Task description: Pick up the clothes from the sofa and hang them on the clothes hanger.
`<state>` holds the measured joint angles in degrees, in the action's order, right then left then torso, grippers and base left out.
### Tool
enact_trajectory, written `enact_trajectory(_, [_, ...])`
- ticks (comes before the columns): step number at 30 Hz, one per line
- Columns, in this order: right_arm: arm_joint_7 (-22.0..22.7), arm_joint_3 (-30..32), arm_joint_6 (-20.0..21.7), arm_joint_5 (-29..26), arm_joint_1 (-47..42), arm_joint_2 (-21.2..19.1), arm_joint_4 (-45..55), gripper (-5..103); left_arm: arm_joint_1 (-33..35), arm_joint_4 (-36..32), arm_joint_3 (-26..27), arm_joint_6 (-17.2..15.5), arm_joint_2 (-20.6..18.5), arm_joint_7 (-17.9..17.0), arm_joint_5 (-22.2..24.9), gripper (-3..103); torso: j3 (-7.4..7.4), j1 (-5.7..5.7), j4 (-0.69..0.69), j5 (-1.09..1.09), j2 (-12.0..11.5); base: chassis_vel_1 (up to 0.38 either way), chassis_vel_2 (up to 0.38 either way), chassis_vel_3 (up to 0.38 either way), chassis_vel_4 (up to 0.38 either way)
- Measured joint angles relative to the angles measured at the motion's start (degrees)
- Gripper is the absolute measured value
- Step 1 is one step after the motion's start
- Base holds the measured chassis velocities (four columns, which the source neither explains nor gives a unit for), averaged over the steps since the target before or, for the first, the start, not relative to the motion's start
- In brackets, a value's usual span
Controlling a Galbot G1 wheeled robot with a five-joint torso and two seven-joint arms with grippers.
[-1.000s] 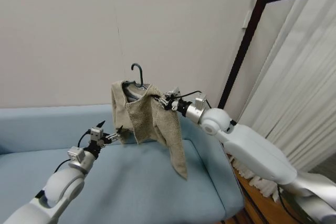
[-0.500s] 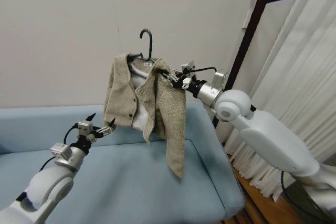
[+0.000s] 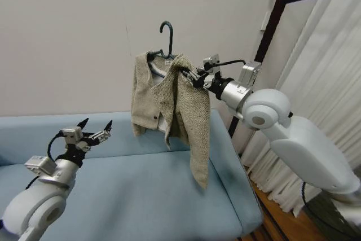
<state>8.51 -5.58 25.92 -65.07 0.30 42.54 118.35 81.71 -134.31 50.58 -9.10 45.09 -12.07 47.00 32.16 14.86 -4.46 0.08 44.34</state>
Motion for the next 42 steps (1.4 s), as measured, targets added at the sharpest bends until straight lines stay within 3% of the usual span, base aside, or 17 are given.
enact_trajectory(14, [0.8, -0.7, 1.3, -1.0, -0.4, -3.7, 1.5, 10, -0.7, -1.5, -1.0, -0.5, -0.2, 0.0, 0.1, 100, 0.01, 0.00, -0.01, 0.00, 0.0, 0.000, 0.000, 0.000, 0.000])
enact_trajectory(18, [10.4, -1.4, 5.3, -3.9, 1.9, -3.9, 3.3, 10, -0.6, -2.0, -0.8, -1.1, 0.4, -1.0, 0.4, 100, 0.01, 0.00, 0.00, 0.00, 0.0, 0.000, 0.000, 0.000, 0.000])
enact_trajectory(19, [10.4, -1.4, 5.3, -3.9, 1.9, -3.9, 3.3, 10, -0.6, -2.0, -0.8, -1.1, 0.4, -1.0, 0.4, 100, 0.01, 0.00, 0.00, 0.00, 0.0, 0.000, 0.000, 0.000, 0.000])
enact_trajectory(23, [20.9, -1.1, 10.0, -10.6, 6.3, -5.1, 4.1, 10, -0.4, -2.0, -0.2, -1.2, 0.9, -1.5, 0.4, 100, 0.01, 0.00, 0.01, 0.00, 0.0, 0.000, 0.000, 0.000, 0.000])
enact_trajectory(24, [20.9, -1.1, 10.0, -10.6, 6.3, -5.1, 4.1, 10, -0.4, -2.0, -0.2, -1.2, 0.9, -1.5, 0.4, 100, 0.01, 0.00, 0.01, 0.00, 0.0, 0.000, 0.000, 0.000, 0.000])
enact_trajectory(27, [26.8, -0.3, 12.4, -16.8, 9.8, -7.3, 4.5, 10, -0.6, -2.0, -0.3, -1.4, 1.1, -1.5, 0.3, 100, 0.00, 0.00, -0.02, 0.01, 0.0, 0.000, 0.000, 0.000, 0.000])
enact_trajectory(31, [32.9, -1.1, 13.2, -22.0, 14.2, -9.7, 4.1, 10, -0.5, -2.3, -0.3, -1.4, 1.6, -1.4, 0.2, 100, 0.00, 0.00, -0.01, 0.01, 0.0, 0.000, 0.000, 0.000, 0.000])
enact_trajectory(34, [39.6, -5.3, 13.3, -27.2, 21.7, -12.7, 1.5, 10, -0.4, -2.6, -0.4, -1.6, 2.4, -1.4, 0.1, 100, 0.00, 0.00, -0.01, 0.00, 0.0, 0.000, 0.000, 0.000, 0.000])
enact_trajectory(42, [46.3, -15.6, 10.8, -31.9, 35.5, -17.5, -5.3, 10, -0.5, -3.1, -0.6, -1.7, 3.7, -1.3, -0.1, 100, 0.00, 0.00, -0.01, 0.01, 0.0, 0.000, 0.000, 0.000, 0.000])
